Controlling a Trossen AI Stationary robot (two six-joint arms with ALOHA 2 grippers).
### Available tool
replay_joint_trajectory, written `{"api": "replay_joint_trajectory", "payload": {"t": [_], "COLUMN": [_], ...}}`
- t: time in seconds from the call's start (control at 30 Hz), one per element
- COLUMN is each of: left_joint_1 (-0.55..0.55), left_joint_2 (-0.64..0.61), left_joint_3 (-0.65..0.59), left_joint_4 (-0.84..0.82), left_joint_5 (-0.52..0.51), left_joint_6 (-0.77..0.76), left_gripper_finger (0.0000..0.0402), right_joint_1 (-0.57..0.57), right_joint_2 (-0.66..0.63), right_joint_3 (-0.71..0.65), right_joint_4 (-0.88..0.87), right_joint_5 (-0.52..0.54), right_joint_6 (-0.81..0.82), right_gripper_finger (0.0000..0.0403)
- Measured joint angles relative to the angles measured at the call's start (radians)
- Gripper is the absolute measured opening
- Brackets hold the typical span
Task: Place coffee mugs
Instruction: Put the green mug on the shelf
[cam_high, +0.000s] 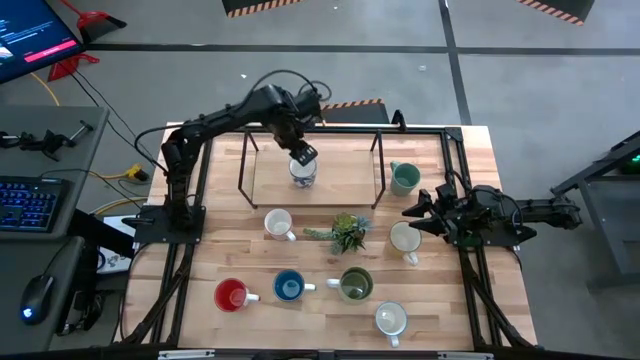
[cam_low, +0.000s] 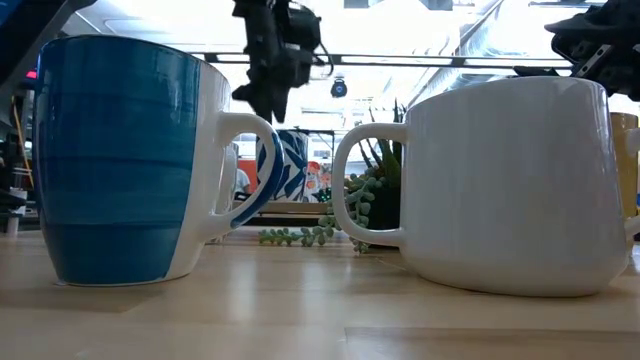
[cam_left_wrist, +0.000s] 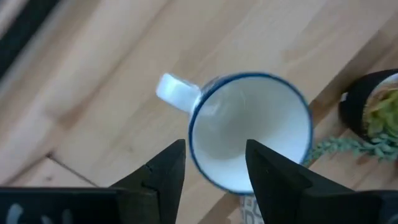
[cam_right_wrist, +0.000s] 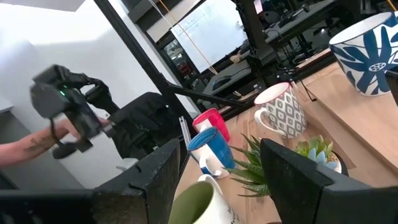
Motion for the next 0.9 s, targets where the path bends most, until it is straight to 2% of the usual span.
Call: {"api": "replay_joint_trajectory", "payload": {"t": [0.27, 0.47, 0.73, 0.9], "left_joint_1": [-0.034, -0.101, -0.272, -0.413], "left_joint_2": [-0.001, -0.079, -0.297, -0.464], "left_joint_3": [0.224, 0.229, 0.124, -0.038], "left_joint_4": [-0.174, -0.169, -0.169, -0.167], "left_joint_5": [-0.020, 0.016, 0.022, 0.019], "left_joint_6": [0.130, 0.178, 0.071, -0.043], "left_gripper_finger": [0.0158, 0.0158, 0.0158, 0.0158], "right_joint_1": [0.000, 0.000, 0.000, 0.000], "right_joint_2": [0.000, 0.000, 0.000, 0.000], "right_joint_3": [0.000, 0.000, 0.000, 0.000], "right_joint_4": [0.005, 0.021, 0.027, 0.011], "right_joint_5": [0.000, 0.001, 0.005, 0.004], "right_joint_6": [0.000, 0.000, -0.018, -0.018], "right_gripper_finger": [0.0211, 0.0211, 0.0211, 0.0211]}}
